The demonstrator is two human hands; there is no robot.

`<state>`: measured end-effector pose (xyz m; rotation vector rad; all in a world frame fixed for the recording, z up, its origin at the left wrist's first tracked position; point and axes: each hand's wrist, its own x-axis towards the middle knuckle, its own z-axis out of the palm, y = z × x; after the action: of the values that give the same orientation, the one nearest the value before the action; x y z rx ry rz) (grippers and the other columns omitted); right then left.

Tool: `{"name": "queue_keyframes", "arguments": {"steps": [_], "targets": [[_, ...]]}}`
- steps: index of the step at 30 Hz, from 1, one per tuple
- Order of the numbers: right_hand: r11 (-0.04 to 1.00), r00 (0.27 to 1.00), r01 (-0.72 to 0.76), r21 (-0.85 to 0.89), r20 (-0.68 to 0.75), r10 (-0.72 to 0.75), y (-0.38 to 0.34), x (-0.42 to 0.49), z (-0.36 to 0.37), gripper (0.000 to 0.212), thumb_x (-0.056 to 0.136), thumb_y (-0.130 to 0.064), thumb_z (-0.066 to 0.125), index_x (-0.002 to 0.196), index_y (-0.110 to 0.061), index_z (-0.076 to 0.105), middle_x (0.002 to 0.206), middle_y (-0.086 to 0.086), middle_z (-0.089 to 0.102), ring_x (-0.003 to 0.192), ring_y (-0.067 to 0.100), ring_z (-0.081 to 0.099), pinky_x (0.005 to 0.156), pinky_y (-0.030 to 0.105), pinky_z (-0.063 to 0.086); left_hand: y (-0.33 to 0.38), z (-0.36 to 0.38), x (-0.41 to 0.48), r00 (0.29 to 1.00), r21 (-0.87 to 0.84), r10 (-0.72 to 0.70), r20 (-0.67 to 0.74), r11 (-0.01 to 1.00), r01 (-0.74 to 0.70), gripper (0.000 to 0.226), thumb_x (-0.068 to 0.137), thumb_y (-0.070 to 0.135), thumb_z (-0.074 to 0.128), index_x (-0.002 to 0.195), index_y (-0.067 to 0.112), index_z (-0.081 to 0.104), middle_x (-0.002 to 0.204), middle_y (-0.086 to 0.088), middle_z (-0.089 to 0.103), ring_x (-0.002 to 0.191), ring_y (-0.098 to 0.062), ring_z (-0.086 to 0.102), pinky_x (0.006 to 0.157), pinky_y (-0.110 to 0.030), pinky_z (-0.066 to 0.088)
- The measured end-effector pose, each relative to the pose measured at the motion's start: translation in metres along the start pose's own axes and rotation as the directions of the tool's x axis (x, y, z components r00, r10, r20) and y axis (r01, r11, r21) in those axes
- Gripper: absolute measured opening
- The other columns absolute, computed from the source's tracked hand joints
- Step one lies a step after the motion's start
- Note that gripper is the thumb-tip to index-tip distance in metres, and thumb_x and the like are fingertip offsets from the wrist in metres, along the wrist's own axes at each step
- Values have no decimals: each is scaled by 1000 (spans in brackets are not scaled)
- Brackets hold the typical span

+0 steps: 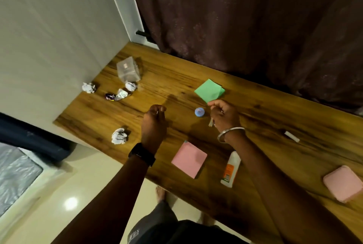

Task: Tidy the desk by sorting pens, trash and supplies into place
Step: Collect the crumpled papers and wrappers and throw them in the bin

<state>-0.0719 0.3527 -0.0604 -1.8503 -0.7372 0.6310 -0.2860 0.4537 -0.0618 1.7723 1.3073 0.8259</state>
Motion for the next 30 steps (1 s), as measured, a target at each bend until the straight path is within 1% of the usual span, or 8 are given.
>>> {"name": "queue_keyframes", "arguments": {"steps": [4,6,8,13,18,22,26,30], "targets": [[1000,991,-21,23,132,18,-28,7,46,24,93,-5,53,99,-20,72,76,3,73,63,21,68,51,30,53,-30,-35,26,999,21,-20,-25,1000,20,25,97,13,54,118,20,65,75,0,70,57,-10,66,51,-37,57],[1000,983,12,18,185,-15,-41,15,78,27,91,-2,54,96,-21,72,79,1,75,64,28,68,53,38,56,-47,-56,46,998,45,-55,-11,997,55,36,89,14,51,122,23,64,100,-6,74,78,-29,74,67,-48,63],[996,971,78,-37,231,-67,-53,22,111,29,89,2,54,96,-21,71,87,-1,73,68,19,66,56,37,56,-59,-77,62,997,132,-47,-55,990,54,43,90,3,53,129,16,65,122,-11,71,104,-33,71,88,-39,59],[904,913,286,-317,375,-158,-84,46,204,53,86,-9,61,133,-34,61,132,2,64,119,23,61,102,40,52,-98,-123,110,993,316,113,-45,944,-93,67,79,-16,53,142,7,58,142,-19,57,131,-40,52,108,-47,49],[700,825,506,-504,521,-221,-107,75,275,61,88,-15,59,145,-37,49,145,7,46,123,33,56,100,41,50,-147,-133,153,969,584,-5,246,799,-144,70,101,12,45,163,36,23,171,-15,21,158,-45,14,122,-67,23],[514,828,511,-688,555,-80,-101,91,311,48,90,-34,64,137,-36,53,143,8,49,114,36,61,83,45,53,-146,-125,170,905,613,-119,408,771,-175,54,112,36,35,163,44,19,175,-6,4,160,-40,-5,128,-62,3],[604,834,515,-608,517,-192,-86,93,321,20,97,-38,55,116,-31,60,132,5,54,99,33,63,79,40,52,-153,-128,174,897,638,-46,440,719,-277,47,111,33,39,157,25,41,167,-13,32,155,-42,23,127,-55,20],[697,887,396,-598,447,-120,-86,93,323,33,93,-28,62,125,-27,52,120,9,60,102,34,63,80,38,51,-152,-142,164,899,579,-100,427,794,-186,50,113,36,31,160,18,34,166,-12,33,154,-37,26,126,-48,19]]}}
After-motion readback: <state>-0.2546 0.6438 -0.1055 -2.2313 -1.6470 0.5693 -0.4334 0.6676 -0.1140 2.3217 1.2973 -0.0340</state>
